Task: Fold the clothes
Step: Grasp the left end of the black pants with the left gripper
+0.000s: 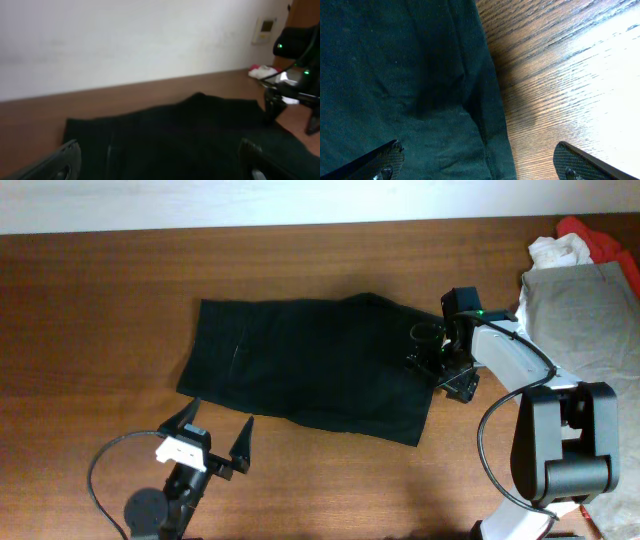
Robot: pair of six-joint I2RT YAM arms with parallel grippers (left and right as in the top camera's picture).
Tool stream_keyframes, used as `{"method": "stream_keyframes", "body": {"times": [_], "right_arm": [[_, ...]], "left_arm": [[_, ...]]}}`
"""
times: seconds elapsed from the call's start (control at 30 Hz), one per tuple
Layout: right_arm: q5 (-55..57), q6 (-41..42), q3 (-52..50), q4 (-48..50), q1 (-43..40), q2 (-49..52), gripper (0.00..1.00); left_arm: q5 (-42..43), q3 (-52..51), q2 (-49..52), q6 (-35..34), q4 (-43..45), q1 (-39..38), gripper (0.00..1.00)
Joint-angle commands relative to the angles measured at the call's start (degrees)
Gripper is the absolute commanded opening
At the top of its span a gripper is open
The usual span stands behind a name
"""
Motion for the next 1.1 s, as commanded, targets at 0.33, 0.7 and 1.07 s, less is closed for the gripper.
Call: {"method": "stream_keyframes", "body": {"times": [0.33, 0.7, 1.07], "right_arm": [[-0.07, -1.7, -0.39, 0.39, 0.26, 0.11, 0.99], [-0.07, -2.99, -0.39, 0.52, 0.26, 0.11, 0.99], [-0.07, -3.02, -0.39, 0.31, 0.26, 0.11, 0.99]], "left_arm": [[0.17, 55.71, 62.84, 13.62, -37.66, 0.2, 0.99], [-1.44, 65.33, 90.07, 12.63, -34.88, 9.57, 0.99], [-0.22, 65.33, 104.41, 17.7, -35.87, 9.84, 0.99]]}}
